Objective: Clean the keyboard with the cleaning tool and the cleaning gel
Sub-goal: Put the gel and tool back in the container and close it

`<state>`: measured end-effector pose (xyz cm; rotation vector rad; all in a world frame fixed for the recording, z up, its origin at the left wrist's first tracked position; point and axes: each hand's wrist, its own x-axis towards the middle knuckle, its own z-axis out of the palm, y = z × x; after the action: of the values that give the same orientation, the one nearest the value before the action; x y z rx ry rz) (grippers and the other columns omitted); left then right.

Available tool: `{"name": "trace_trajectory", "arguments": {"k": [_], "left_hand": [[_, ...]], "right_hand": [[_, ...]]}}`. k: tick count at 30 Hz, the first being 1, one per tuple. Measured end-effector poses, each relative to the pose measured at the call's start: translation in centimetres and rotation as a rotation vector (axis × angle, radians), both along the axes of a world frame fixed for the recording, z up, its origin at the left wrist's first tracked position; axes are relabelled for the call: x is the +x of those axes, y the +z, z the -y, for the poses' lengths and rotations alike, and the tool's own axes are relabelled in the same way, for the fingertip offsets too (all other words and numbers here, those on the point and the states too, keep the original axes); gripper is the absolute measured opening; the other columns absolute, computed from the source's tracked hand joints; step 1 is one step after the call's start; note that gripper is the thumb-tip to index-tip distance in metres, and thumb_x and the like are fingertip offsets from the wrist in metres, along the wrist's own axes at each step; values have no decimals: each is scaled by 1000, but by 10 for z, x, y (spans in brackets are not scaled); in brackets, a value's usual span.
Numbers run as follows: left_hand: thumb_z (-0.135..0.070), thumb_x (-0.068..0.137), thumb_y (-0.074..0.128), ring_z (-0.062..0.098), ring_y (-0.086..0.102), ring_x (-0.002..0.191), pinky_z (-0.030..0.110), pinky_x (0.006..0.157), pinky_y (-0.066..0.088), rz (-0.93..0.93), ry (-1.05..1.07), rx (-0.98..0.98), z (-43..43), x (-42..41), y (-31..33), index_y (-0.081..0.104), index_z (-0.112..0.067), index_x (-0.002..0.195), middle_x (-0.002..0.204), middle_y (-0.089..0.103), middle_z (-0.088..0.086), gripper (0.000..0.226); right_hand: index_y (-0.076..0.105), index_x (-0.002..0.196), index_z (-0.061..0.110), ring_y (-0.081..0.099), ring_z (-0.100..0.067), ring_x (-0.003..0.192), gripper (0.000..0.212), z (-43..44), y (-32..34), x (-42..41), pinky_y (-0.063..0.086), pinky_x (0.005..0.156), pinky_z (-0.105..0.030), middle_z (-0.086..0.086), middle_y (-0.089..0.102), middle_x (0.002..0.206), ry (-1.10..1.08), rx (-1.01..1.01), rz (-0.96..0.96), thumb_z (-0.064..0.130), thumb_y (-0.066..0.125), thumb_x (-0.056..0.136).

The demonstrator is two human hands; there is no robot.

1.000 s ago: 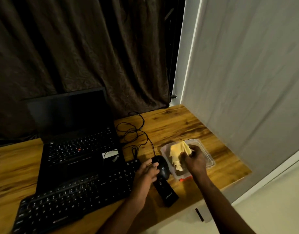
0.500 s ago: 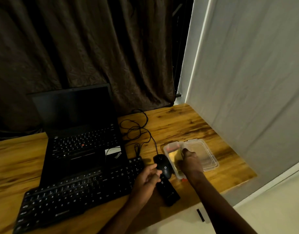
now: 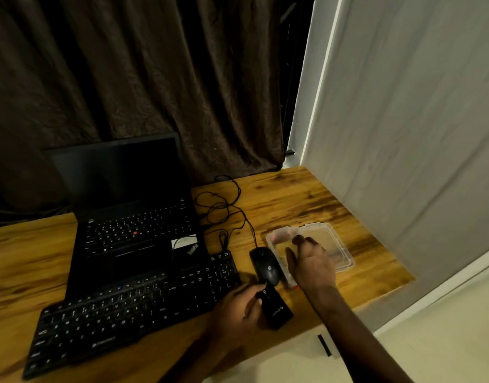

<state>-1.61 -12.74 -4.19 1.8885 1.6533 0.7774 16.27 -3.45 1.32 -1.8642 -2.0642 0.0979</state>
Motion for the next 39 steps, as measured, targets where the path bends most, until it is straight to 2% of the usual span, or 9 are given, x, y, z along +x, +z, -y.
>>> {"name": "trace_trajectory", "arguments": {"k": [3, 7, 11, 16, 20, 23, 26, 32, 39], "left_hand": [[-46, 96, 31, 9, 49, 122, 22, 98, 37, -112, -1, 66, 2, -3, -4, 54, -35, 136, 134, 54, -13, 48], [-36, 90, 43, 11, 62, 97, 25, 85, 46, -247, -33, 227, 0, -13, -15, 70, -30, 108, 106, 69, -11, 33], [-30, 92, 45, 11, 59, 102, 28, 99, 35, -300, -106, 286, 7, -18, -23, 69, -26, 103, 106, 68, -9, 27], [-26, 87, 46, 8, 54, 104, 30, 109, 29, -259, -82, 273, 6, -13, -26, 70, -21, 100, 103, 69, -8, 28], [-27, 88, 47, 10, 58, 104, 35, 108, 34, -206, -48, 277, 2, -14, -24, 72, -20, 102, 103, 69, -7, 29], [-28, 86, 47, 13, 60, 96, 29, 88, 49, -172, 35, 270, -5, -12, -15, 73, -19, 99, 98, 68, -5, 30], [-30, 89, 45, 12, 57, 99, 20, 84, 43, -174, 36, 257, -14, -7, -4, 71, -22, 105, 101, 65, -7, 32], [-37, 99, 41, 5, 33, 135, 27, 115, 30, -211, -56, 76, -29, 12, 13, 39, -31, 147, 147, 40, -11, 48], [-39, 100, 38, 8, -14, 149, 34, 123, -2, -341, -135, -25, -42, 25, 10, -3, -27, 157, 164, -7, -10, 71]], "right_hand": [[60, 94, 17, 62, -19, 67, 26, 29, 6, -19, 53, 58, -31, -2, 61, 77, 108, 88, -44, 41, 47, 95], [59, 94, 21, 60, -15, 59, 30, 69, -11, -42, 49, 53, -22, 2, 61, 69, 131, -46, 47, 48, 44, 93], [59, 118, 18, 73, -30, 83, 86, 79, -58, -43, 60, 60, -38, -11, 73, 101, 91, -187, 205, 53, 89, 44], [13, 155, 24, 28, -33, 143, 68, 80, -63, -36, 33, 114, -42, -12, 23, 158, 139, -317, 69, 46, 42, 97], [23, 147, 32, 47, -25, 125, 61, 75, -54, -32, 43, 105, -36, -5, 46, 142, 163, -237, -61, 48, 42, 91], [35, 141, 28, 53, -21, 111, 59, 61, -27, -22, 46, 93, -28, -2, 55, 126, 123, -151, -177, 41, 57, 88], [45, 135, 22, 57, -24, 106, 56, 34, -13, -6, 51, 88, -35, -5, 59, 120, 94, -52, -284, 34, 66, 85], [45, 130, 18, 59, -28, 98, 51, -14, -23, 10, 53, 82, -42, -9, 61, 109, 7, -84, -209, 35, 64, 86], [43, 137, 16, 58, -27, 105, 54, -22, -47, 12, 50, 86, -38, -9, 59, 120, 52, -94, -102, 38, 59, 90]]}}
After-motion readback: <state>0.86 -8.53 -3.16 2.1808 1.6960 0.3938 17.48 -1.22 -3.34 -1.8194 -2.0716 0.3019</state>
